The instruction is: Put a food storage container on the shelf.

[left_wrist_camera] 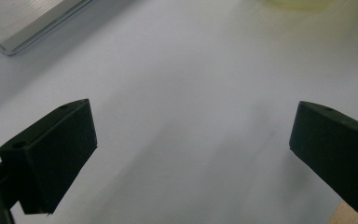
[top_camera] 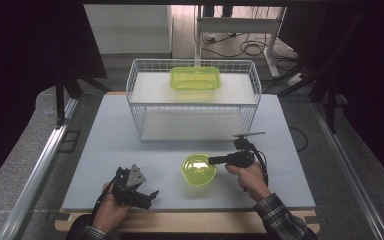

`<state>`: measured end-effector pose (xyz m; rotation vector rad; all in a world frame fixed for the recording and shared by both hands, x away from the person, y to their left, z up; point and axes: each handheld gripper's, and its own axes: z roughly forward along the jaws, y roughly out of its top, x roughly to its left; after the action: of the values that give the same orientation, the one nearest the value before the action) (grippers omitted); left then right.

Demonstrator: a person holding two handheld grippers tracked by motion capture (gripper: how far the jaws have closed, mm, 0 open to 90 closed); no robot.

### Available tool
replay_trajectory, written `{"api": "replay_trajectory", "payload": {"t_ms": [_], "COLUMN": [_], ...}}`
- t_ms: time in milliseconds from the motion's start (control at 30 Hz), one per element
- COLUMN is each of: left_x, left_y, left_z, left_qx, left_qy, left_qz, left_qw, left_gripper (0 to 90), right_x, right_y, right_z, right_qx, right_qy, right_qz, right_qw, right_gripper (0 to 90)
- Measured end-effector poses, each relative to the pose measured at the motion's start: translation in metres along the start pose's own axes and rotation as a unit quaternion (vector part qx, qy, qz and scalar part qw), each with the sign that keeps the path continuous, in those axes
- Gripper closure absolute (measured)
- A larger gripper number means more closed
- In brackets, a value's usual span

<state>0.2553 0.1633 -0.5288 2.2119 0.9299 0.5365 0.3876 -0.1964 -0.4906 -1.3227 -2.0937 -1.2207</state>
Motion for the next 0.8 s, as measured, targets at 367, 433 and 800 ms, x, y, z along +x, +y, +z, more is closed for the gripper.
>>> {"api": "replay_trajectory", "payload": {"t_ms": [367, 433, 800], "left_x": [0.001, 0.001, 0.001], "left_y": [0.0, 0.0, 0.0], "left_z": [-0.001, -0.001, -0.001], "left_qx": [-0.004, -0.005, -0.005], "left_qy": [-0.001, -0.001, -0.001], "left_qz": [-0.006, -0.007, -0.007], "left_qw": [1.0, 1.0, 1.0], "left_gripper": [0.4, 0.4, 0.4], "right_x": [0.012, 0.015, 0.029], "right_y": [0.012, 0.016, 0.033], "right_z": [-0.025, -0.031, -0.055], "right_qx": [-0.033, -0.042, -0.074], "right_qy": [0.015, 0.019, 0.036], "right_qz": [0.002, 0.001, 0.002], "right_qw": [0.9993, 0.9989, 0.9966], "right_gripper": [81.5, 81.5, 81.5]}}
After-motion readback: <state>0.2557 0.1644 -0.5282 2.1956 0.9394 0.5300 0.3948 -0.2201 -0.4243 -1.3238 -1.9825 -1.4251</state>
